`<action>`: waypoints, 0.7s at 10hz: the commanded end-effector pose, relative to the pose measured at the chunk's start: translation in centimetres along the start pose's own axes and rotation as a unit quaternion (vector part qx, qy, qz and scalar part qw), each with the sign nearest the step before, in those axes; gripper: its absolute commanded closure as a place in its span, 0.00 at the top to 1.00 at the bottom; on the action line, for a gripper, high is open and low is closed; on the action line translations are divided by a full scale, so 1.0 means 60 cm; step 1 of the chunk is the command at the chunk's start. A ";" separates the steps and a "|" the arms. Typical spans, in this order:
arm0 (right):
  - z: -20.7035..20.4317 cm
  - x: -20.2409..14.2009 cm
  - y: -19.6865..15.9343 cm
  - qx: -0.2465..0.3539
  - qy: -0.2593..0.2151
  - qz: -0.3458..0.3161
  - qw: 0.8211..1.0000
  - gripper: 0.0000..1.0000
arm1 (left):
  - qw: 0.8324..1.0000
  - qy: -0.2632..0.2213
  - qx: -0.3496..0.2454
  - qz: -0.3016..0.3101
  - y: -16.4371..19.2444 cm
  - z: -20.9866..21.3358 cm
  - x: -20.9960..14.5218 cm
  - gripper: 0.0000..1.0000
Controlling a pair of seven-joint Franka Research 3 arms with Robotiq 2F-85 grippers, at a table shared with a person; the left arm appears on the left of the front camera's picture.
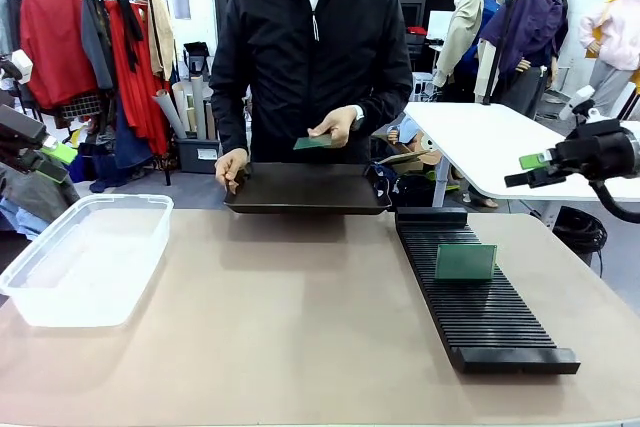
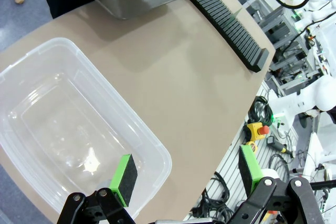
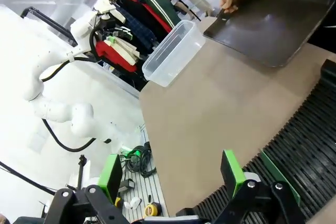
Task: Sort PCBs into racks and boxes based on the side picked up.
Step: Pick up the Blank PCB handed by the Human.
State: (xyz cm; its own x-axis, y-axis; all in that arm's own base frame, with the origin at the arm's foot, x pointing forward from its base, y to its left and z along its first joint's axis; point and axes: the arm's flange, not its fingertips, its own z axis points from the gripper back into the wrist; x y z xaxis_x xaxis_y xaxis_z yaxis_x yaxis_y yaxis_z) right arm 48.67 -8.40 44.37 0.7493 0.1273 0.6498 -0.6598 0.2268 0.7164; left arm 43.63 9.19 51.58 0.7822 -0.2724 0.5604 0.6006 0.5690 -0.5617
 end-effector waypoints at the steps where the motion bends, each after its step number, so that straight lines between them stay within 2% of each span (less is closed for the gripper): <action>1: -0.026 0.007 0.022 -0.009 0.003 -0.010 1.000 1.00 | 1.000 -0.002 -0.003 -0.001 -0.001 0.001 0.001 1.00; 3: -0.024 0.008 0.028 0.000 0.007 -0.008 1.000 1.00 | 1.000 -0.002 -0.003 -0.001 -0.001 0.001 0.001 1.00; 4: -0.016 0.003 0.031 0.032 0.013 0.000 0.999 1.00 | 1.000 -0.002 -0.003 -0.001 -0.001 0.001 0.001 1.00; 5: -0.024 0.015 0.019 0.002 0.011 0.004 1.000 1.00 | 1.000 -0.002 -0.003 -0.001 -0.001 0.001 0.001 1.00; 7: -0.024 0.015 0.019 0.002 0.011 0.004 1.000 1.00 | 1.000 -0.002 -0.003 -0.001 -0.001 0.001 0.001 1.00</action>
State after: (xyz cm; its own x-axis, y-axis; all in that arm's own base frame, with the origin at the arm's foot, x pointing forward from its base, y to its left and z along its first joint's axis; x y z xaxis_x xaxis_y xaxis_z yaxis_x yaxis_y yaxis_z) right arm 48.50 -6.77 45.29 0.7471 0.1483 0.6479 -0.6641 0.2089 0.7179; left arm 43.63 9.19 51.58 0.7822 -0.2724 0.5604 0.6006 0.5690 -0.5617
